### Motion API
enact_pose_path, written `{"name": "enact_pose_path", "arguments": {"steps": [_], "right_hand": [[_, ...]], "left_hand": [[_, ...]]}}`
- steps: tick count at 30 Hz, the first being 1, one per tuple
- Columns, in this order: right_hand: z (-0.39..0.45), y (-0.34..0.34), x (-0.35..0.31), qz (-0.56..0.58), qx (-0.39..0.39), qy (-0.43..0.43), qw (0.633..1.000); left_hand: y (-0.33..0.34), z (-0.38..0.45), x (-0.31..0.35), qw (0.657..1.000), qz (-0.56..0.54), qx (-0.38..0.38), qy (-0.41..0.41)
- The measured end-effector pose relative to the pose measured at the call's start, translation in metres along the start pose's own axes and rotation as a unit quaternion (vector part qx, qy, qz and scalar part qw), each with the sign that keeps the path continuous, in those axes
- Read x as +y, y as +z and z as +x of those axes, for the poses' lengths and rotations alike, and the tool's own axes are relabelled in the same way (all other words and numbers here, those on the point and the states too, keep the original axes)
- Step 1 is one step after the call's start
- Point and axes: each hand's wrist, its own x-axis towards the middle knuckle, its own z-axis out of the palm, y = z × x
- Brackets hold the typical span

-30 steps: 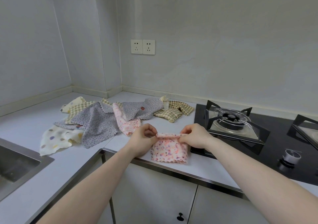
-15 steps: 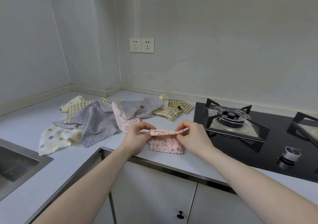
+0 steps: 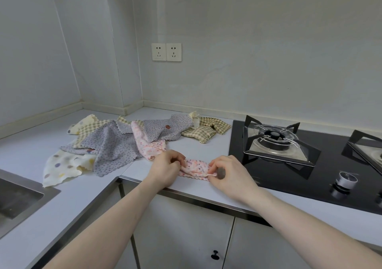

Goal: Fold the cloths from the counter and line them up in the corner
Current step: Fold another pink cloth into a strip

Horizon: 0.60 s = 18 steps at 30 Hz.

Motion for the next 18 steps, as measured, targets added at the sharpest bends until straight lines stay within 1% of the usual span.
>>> {"name": "enact_pose_path", "arguments": {"steps": [3, 5, 6, 8, 9, 10, 12, 15, 18], "right_hand": [[-0.007, 0.005, 0.002, -0.001, 0.013, 0.001, 1.000], [-0.010, 0.006, 0.002, 0.008, 0.023, 0.014, 1.000], [-0.010, 0.006, 0.002, 0.009, 0.025, 0.021, 0.999], [-0.010, 0.007, 0.002, 0.002, 0.024, 0.021, 0.999], [-0.011, 0.008, 0.002, -0.001, 0.023, 0.019, 1.000], [-0.011, 0.008, 0.003, -0.001, 0.025, 0.018, 1.000], [-0.012, 0.008, 0.004, 0.004, 0.025, 0.017, 1.000], [-0.015, 0.007, 0.004, 0.005, 0.015, 0.012, 1.000], [-0.018, 0.007, 0.004, 0.000, -0.002, 0.008, 1.000]], "left_hand": [[-0.003, 0.000, 0.002, 1.000, 0.000, 0.006, -0.017], [-0.003, -0.001, 0.003, 0.999, 0.028, -0.006, -0.029], [-0.002, 0.000, 0.003, 0.997, 0.066, -0.010, -0.027], [0.004, 0.003, 0.001, 0.983, 0.181, -0.021, -0.015], [0.008, 0.005, 0.000, 0.975, 0.221, -0.025, -0.005], [0.009, 0.006, -0.002, 0.971, 0.236, -0.031, -0.001], [0.006, 0.007, -0.003, 0.977, 0.210, -0.040, -0.004], [-0.001, 0.004, -0.003, 0.992, 0.116, -0.042, -0.016], [-0.001, 0.000, -0.001, 0.998, 0.045, -0.034, -0.013]]}}
